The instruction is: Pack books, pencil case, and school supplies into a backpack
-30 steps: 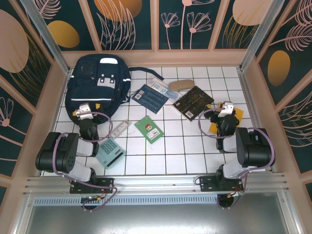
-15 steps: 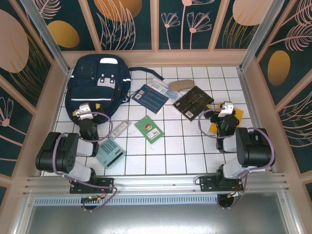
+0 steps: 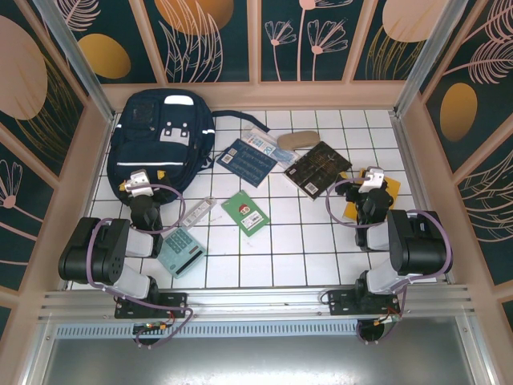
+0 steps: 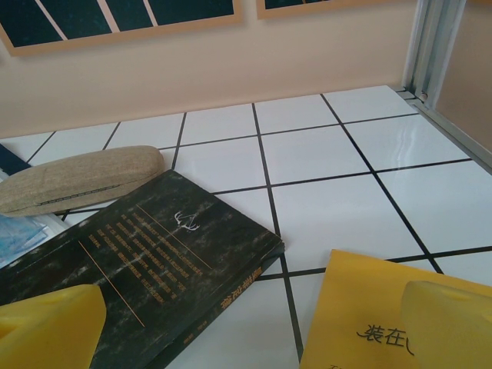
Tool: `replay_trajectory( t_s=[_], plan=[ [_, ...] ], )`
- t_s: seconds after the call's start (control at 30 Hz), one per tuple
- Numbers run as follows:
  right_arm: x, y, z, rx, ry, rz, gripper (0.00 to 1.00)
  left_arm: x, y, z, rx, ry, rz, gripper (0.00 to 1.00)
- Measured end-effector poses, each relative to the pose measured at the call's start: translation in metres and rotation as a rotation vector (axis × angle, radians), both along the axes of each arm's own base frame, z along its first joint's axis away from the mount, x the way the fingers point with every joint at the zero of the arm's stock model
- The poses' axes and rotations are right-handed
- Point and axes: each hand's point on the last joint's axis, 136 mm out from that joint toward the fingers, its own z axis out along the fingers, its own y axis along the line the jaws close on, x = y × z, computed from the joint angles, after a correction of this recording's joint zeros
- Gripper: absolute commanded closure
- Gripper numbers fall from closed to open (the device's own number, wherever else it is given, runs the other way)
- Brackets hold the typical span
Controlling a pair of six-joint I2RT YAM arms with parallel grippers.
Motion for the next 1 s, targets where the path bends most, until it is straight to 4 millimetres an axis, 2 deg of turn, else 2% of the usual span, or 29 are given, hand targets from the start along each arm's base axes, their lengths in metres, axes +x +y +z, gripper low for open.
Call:
replay_trajectory(
  t_s=[0.2,0.27,0.33,0.47,0.53,0.6,0.67,0.77,0.93,1.0],
  plan=[
    [0.0,-0.005,-0.001,-0.009,0.008,-0.052,0.01,0.0,0.0,0.002,0.001,0.017,0.002,0.01],
    [0.001,-0.008,0.0,-0.01,0.033,-0.08,0.01,0.007,0.005,0.014,-0.012,0.035,0.04,0.01],
    [0.008,-0.015,0.011,0.007,0.043,-0.127,0.01,0.019,0.013,0.045,-0.049,0.009,0.101,0.01],
    [0.025,-0.029,0.059,0.083,-0.004,-0.218,0.01,0.042,0.019,0.128,-0.166,-0.057,0.16,0.01],
    [0.024,-0.03,0.076,0.148,-0.03,-0.21,0.01,0.05,0.015,0.16,-0.211,-0.064,0.142,0.01],
    [0.02,-0.031,0.09,0.239,-0.054,-0.187,0.01,0.054,0.006,0.175,-0.237,-0.048,0.091,0.01],
    [0.017,-0.03,0.096,0.329,-0.049,-0.176,0.01,0.055,-0.005,0.17,-0.251,-0.001,0.025,0.04],
    [0.02,-0.022,0.109,0.454,-0.036,-0.12,0.01,0.057,-0.027,0.145,-0.266,0.114,-0.094,0.16],
    [0.025,0.024,0.133,0.592,-0.003,0.081,0.01,0.061,-0.063,0.092,-0.284,0.312,-0.264,0.25],
    [0.025,0.051,0.139,0.601,0.025,0.157,0.01,0.062,-0.073,0.071,-0.28,0.384,-0.296,0.28]
  ],
)
